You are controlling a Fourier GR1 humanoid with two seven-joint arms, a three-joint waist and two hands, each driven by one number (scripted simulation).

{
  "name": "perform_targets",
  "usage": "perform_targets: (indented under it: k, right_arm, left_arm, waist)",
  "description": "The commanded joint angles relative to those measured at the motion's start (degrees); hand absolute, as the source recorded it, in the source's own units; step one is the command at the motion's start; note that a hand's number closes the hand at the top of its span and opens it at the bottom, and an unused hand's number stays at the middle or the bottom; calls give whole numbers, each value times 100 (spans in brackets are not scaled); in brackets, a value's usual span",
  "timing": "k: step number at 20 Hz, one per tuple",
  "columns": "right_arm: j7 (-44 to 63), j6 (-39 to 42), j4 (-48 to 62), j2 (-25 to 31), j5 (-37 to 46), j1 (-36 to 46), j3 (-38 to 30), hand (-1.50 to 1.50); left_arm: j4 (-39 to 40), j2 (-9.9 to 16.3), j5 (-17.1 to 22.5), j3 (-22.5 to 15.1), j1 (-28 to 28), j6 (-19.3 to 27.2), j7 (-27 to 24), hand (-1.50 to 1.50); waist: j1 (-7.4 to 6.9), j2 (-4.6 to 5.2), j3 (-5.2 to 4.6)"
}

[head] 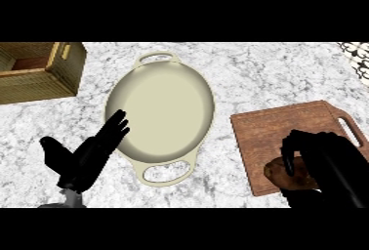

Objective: Pick the sweet potato from the cutting board and place it in the pot

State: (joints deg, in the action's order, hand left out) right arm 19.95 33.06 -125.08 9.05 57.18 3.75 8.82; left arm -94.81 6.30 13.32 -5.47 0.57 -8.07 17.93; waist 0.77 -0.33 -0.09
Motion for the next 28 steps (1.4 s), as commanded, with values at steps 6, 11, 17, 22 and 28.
perform_targets:
  k: [6, 11, 17, 22, 28]
  right_arm:
    - [1255, 929, -1193, -878, -1251, 1543, -212, 150]
    - [2163, 727, -140, -897, -1883, 3124, -563, 150]
    - [3172, -227, 1218, -903, -2182, 4462, -5, 150]
    - [2526, -389, 2535, -904, -2137, 5405, -532, 150]
    - [1768, -1727, 4298, -904, -2062, 5736, 204, 150]
  left_arm:
    - [-306, -55, 57, -34, -236, 106, 472, 0]
    - [-293, -186, -180, -243, 49, 104, 165, 0]
    - [-225, -33, 43, -26, 5, -125, 196, 0]
    - [188, -127, -174, -71, 18, -168, -226, 0]
    - [558, -296, -280, -72, -391, -37, -228, 0]
  waist:
    - [-93, 11, 3]
    - [-141, 22, 4]
    - [-171, 27, 2]
    - [-155, 41, 3]
    - [-210, 71, 1]
